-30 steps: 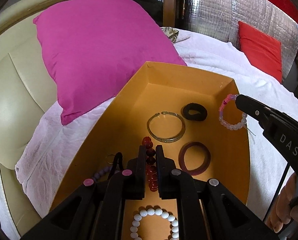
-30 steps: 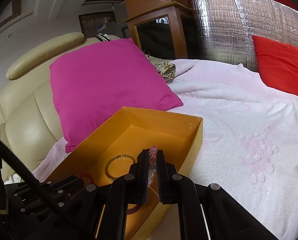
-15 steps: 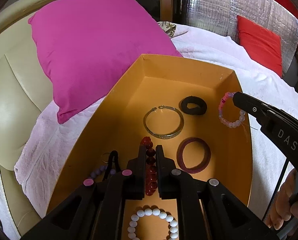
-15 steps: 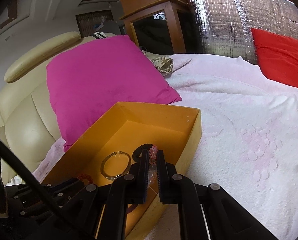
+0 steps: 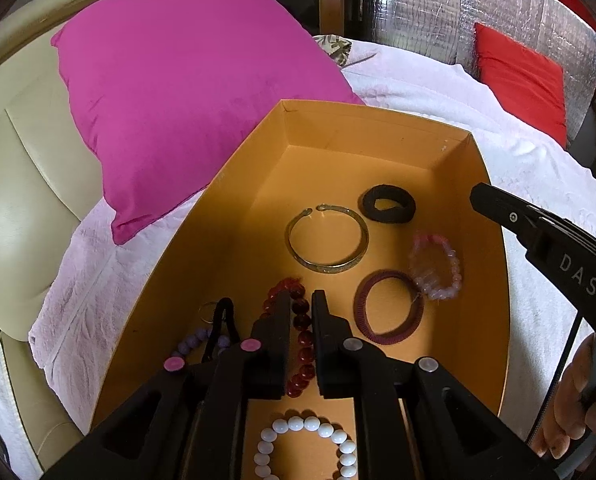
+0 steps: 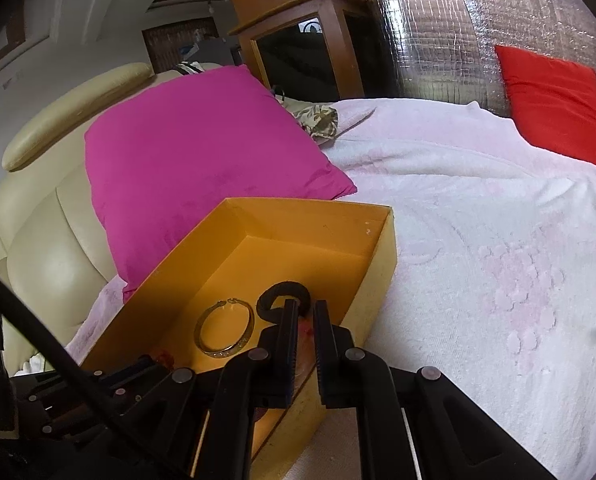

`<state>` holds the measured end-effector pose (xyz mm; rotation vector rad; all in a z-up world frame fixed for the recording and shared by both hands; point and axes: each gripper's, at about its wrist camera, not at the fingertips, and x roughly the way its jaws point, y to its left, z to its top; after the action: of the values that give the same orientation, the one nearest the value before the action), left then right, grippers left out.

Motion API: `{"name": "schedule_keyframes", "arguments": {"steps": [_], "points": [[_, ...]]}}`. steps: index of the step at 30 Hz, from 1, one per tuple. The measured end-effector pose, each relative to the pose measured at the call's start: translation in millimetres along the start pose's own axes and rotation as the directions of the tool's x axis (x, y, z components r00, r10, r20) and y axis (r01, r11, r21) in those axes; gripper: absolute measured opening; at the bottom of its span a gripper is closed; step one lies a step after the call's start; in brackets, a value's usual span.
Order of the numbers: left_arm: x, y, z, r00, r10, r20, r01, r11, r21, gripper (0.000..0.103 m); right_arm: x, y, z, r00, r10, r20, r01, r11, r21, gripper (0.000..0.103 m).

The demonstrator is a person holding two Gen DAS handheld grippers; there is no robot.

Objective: Organize jewelry

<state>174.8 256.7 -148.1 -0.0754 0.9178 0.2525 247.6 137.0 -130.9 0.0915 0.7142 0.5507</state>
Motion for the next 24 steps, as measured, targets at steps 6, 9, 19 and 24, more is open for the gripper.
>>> {"name": "schedule_keyframes", "arguments": {"steps": [6, 9, 19, 24], "points": [[-21.0, 3.3, 1.3, 0.998, 0.014, 0.059, -0.011, 0.999, -0.037, 0.059, -11.0, -0.8, -0.3, 1.0, 0.016, -0.026, -0.015, 1.0, 0.027, 0.014], [-51.7, 2.9, -5.2, 0.989, 0.043, 0.141, -0.035, 0.998, -0.054, 0.071, -33.3, 1.3, -5.3, 0.999, 0.025, -0.032, -0.024, 0.999, 0.022, 0.022], [-186.2, -8.9, -28.4, 0.915, 0.209, 0.345, -0.208, 0.977, -0.04, 0.087, -184.3, 26.8, -27.2, 0.995, 0.025, 0.094, -0.011, 0.989, -0.145, 0.065], [-267.7, -5.3, -46.6, 0.848, 0.284, 0.447, -0.281, 0.957, -0.074, 0.097, -261.1, 45.8, -40.3, 0.985, 0.042, 0.165, -0.019, 0.99, -0.141, 0.066]]}}
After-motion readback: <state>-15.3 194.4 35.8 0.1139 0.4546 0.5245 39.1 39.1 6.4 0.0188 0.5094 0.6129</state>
